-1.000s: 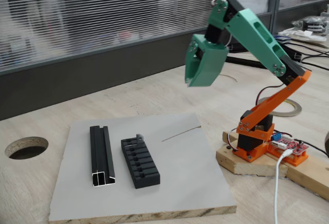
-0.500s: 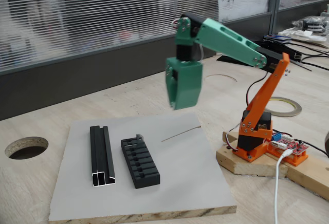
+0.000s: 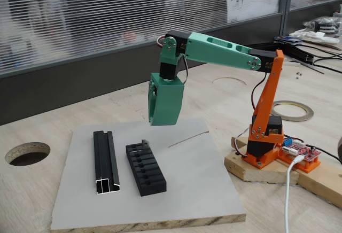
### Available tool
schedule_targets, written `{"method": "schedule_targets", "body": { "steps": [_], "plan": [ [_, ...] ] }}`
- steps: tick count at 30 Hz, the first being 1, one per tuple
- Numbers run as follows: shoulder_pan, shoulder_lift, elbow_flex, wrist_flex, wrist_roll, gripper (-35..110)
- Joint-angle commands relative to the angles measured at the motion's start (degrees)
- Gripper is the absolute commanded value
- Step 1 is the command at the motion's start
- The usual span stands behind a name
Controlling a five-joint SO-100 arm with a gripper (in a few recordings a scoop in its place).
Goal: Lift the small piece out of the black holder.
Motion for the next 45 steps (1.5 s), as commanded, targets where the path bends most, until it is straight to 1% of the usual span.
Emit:
{"method": "schedule_targets", "body": {
  "steps": [1, 15, 19, 23, 28, 31, 38, 42, 45],
  "plan": [
    [0.26, 0.79, -0.79, -0.44, 4.13, 5],
    [0.44, -3.52, -0.09, -0.62, 3.60, 5],
    [0.35, -4.48, -0.18, -4.04, 3.60, 5],
    [0.35, -4.57, -0.53, -8.35, 3.69, 13],
    [0.26, -4.31, -0.44, -8.26, 3.69, 30],
    [0.35, -3.52, 0.00, -8.00, 3.60, 37],
    [-0.09, -3.52, 0.00, -7.91, 2.99, 38],
    [-3.87, -3.52, 0.00, -7.82, -2.02, 38],
    [-4.22, -4.31, 0.00, -7.82, -4.66, 38]
  ]
}}
